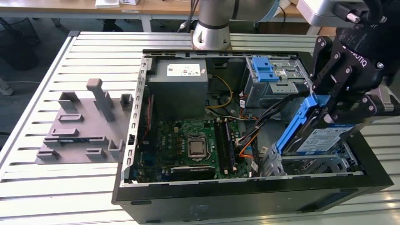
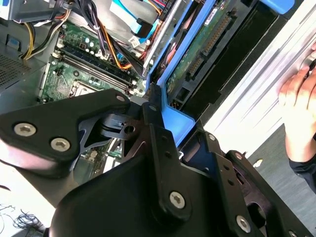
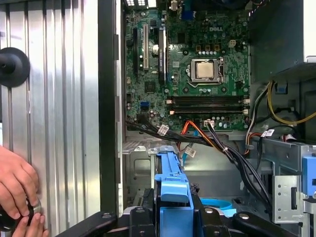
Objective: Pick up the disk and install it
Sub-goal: 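Insert the disk into the insertion slot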
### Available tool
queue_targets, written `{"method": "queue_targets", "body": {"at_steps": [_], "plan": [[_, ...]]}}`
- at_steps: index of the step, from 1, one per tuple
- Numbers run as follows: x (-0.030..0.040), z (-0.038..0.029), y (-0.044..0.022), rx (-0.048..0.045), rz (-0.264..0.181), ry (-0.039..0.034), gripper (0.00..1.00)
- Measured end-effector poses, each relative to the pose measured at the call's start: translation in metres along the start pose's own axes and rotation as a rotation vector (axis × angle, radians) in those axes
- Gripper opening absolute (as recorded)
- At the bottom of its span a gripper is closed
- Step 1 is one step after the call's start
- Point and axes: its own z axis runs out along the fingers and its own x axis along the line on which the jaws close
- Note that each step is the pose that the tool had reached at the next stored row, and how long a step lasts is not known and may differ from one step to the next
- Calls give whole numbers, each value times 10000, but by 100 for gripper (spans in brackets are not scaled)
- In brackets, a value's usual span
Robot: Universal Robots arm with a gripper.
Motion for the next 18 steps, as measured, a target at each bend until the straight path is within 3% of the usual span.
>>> {"method": "queue_targets", "body": {"at_steps": [18], "plan": [[27, 201, -2, 0, 0, 0, 36]]}}
